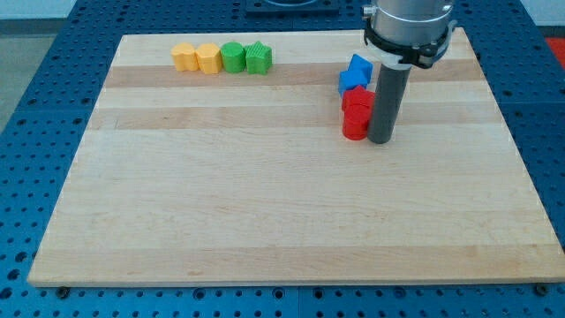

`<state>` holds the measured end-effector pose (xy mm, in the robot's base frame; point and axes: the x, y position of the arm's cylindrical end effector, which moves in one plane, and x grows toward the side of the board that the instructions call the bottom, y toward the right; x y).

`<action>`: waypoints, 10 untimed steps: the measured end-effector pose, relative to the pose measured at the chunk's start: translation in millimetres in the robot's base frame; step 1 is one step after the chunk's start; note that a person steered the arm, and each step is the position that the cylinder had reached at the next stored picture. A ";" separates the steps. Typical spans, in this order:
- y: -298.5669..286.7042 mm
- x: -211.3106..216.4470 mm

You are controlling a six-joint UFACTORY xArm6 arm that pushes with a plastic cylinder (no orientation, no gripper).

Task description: Slightly move the blue triangle towards the left

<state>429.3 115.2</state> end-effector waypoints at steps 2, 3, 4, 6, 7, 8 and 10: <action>4.2 0.0; 23.6 0.0; 54.9 -12.6; 89.6 -82.0; 89.0 -108.4; 82.4 -125.4; 57.6 -131.8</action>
<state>297.4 172.8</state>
